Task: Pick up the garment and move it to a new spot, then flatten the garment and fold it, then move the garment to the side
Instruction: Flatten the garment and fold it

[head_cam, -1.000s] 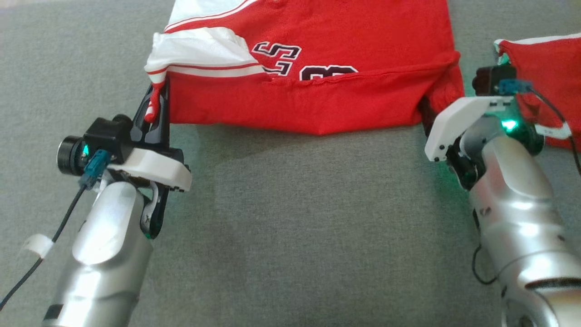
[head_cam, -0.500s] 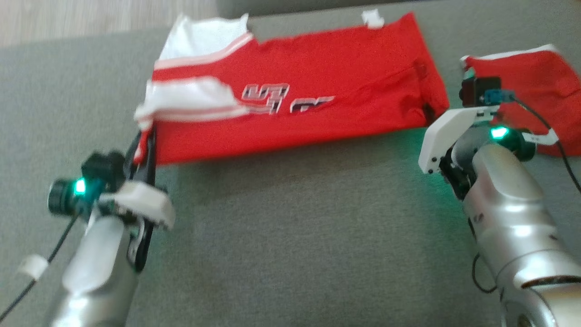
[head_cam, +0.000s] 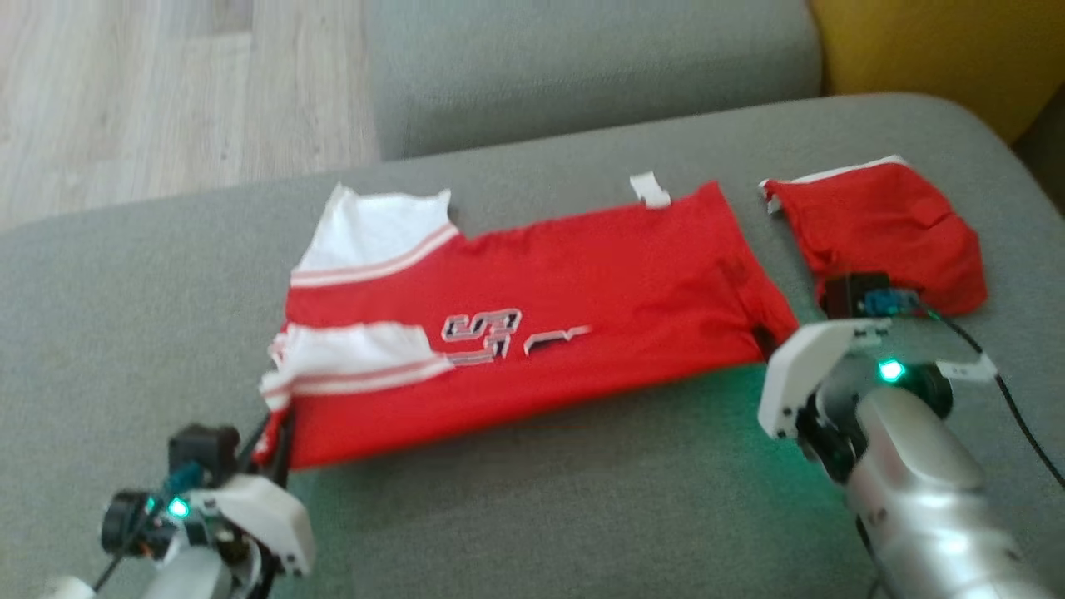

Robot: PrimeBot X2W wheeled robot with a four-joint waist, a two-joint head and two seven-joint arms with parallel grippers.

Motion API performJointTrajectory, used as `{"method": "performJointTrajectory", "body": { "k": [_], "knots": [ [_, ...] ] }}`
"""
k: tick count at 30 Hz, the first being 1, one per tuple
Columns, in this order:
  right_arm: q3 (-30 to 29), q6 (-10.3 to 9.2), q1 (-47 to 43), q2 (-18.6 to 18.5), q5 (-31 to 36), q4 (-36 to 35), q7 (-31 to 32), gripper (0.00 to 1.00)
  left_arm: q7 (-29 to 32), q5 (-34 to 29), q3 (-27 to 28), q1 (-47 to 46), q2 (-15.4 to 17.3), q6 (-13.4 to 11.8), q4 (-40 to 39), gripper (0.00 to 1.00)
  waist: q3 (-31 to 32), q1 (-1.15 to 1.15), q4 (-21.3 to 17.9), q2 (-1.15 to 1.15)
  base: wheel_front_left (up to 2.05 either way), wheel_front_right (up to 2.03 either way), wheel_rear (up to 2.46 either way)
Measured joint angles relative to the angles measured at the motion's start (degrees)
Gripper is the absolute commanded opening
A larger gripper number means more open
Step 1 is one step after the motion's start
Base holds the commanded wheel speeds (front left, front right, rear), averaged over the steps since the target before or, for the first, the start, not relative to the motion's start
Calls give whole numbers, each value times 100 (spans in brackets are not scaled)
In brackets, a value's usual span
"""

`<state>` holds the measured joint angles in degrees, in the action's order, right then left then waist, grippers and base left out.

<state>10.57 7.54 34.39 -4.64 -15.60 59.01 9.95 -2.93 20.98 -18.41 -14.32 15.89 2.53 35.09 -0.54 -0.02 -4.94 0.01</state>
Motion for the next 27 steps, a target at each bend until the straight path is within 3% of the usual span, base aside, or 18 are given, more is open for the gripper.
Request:
{"method": "performJointTrajectory", "body": {
  "k": [11,12,13,14,15,22,27],
  "knots": [
    [-241,0,-1384,-234,-249,-1445,290,3,522,98,-136,782,40,-162,-898,0,198,1,-139,0,0,0,0],
    [-389,0,-1553,-193,-186,-1749,181,81,478,131,-133,829,37,-261,-994,0,161,1,-167,0,0,0,0],
    [-471,0,-1624,-151,-183,-1905,93,100,412,131,-115,842,35,-292,-1038,42,135,1,-181,0,0,0,0],
    [-559,0,-1682,-124,-168,-2056,-7,100,319,131,-73,848,34,-360,-1072,76,108,2,-194,0,0,0,0],
    [-622,0,-1739,-119,-141,-2230,-136,100,193,131,-19,848,35,-416,-1114,100,80,2,-208,0,0,0,0],
    [-945,0,-1914,31,52,-3340,-1396,100,-878,231,292,778,-80,-509,-1390,100,-120,2,-340,0,0,0,0],
    [-1115,0,-1975,82,198,-3746,-1981,100,-1114,225,498,405,-91,-374,-1782,100,-364,2,-444,0,0,0,0]
  ]
}}
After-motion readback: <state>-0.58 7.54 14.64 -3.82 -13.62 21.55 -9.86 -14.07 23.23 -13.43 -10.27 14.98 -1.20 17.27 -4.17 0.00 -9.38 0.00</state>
